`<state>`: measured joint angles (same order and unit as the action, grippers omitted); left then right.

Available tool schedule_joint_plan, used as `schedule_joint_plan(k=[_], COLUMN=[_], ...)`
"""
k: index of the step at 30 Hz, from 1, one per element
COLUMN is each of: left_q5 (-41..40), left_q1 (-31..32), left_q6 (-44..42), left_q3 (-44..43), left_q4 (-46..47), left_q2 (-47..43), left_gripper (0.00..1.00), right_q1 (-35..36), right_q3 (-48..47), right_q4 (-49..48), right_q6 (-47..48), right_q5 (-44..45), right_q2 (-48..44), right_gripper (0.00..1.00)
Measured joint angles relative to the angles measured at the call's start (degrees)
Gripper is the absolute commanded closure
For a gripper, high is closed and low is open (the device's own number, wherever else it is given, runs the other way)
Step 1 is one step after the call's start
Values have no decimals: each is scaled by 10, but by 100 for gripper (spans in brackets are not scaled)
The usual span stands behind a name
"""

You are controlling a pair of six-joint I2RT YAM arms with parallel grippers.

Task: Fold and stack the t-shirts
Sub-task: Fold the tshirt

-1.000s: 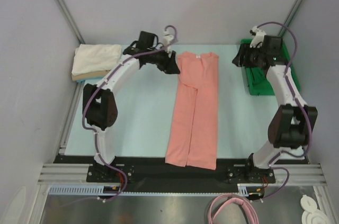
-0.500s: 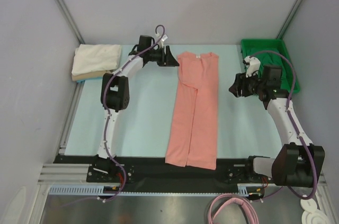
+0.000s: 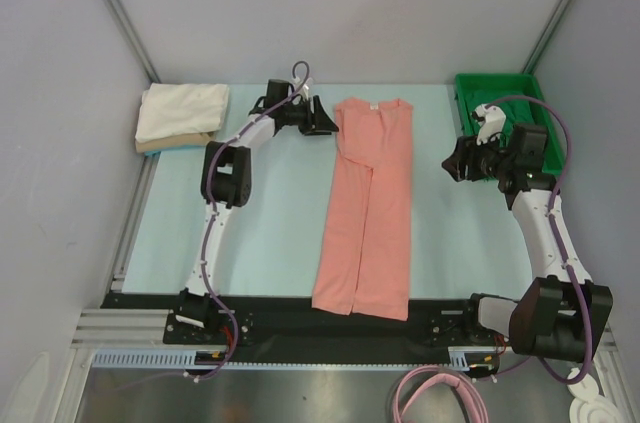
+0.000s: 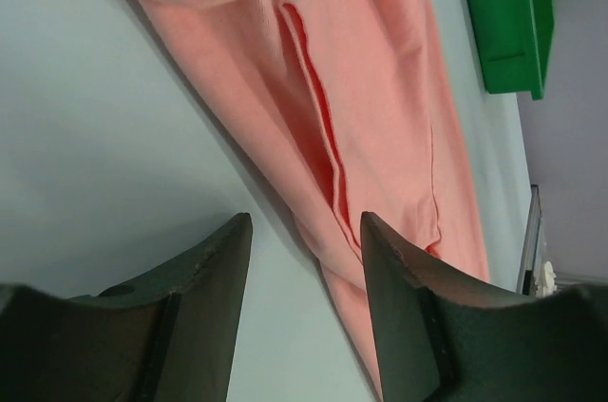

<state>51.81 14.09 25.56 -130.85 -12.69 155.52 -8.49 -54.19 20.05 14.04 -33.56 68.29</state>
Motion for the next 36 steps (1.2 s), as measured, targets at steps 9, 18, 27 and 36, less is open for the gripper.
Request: schedule_joint_plan(k=[9, 18, 27, 36], left_q5=[1, -4, -24, -51], left_q1=[12, 24, 1, -45], left_q6=[49, 126, 155, 147], left_q3=[-20, -20, -20, -20], left_q4=[64, 132, 166, 168], left_q2=[33, 50, 50, 50], left_gripper=[57, 100, 100, 71], right_q1=[0, 0, 0, 0], right_q3=[6, 9, 9, 9], right_q4=[-7, -11, -12, -12], right_q6=[0, 0, 1, 2], right_q5=[-5, -4, -5, -5], right_q2=[0, 0, 4, 8], right_gripper=[41, 41, 41, 41])
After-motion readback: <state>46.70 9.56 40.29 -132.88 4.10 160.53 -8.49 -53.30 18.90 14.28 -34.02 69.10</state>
